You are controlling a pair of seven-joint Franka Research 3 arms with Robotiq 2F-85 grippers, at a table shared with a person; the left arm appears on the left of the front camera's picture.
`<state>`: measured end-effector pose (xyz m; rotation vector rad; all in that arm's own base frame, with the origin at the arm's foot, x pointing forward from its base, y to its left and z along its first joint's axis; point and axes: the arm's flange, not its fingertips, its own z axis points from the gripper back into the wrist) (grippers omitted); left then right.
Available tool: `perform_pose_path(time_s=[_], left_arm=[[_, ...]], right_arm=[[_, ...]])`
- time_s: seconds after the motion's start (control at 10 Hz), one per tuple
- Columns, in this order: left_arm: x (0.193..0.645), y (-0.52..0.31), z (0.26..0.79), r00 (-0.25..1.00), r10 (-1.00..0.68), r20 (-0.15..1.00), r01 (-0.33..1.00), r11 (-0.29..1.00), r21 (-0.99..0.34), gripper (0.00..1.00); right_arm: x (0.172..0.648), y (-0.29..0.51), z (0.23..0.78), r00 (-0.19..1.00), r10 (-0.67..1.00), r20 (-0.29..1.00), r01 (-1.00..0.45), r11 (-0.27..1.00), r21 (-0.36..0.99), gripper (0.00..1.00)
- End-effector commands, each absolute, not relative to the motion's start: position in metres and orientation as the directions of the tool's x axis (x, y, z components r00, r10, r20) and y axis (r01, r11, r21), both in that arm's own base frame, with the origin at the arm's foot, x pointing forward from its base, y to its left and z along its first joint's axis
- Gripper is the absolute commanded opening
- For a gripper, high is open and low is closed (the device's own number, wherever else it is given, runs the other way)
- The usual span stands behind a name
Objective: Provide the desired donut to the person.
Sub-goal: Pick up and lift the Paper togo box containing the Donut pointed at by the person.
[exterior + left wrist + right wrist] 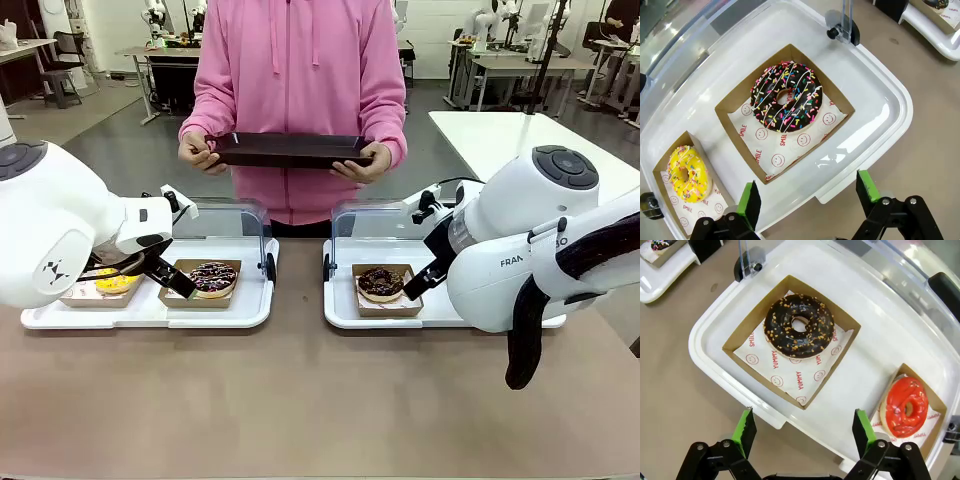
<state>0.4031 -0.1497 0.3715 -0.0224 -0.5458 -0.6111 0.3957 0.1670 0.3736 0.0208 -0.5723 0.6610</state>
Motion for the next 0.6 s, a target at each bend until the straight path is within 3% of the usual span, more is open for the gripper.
perform_pose_path(time_s=[0.0,0.5], left_arm=[[0.4031,-0.1497,0.3715,0.682,-0.539,0.493,0.551,0.823,0.138,1.0],[0.4031,-0.1497,0.3715,0.682,-0.539,0.493,0.551,0.823,0.138,1.0]], right_arm=[[0.3957,0.1671,0.3736,0.641,0.574,0.509,-0.586,0.795,-0.159,1.0],[0.3957,0.1671,0.3736,0.641,0.574,0.509,-0.586,0.795,-0.159,1.0]])
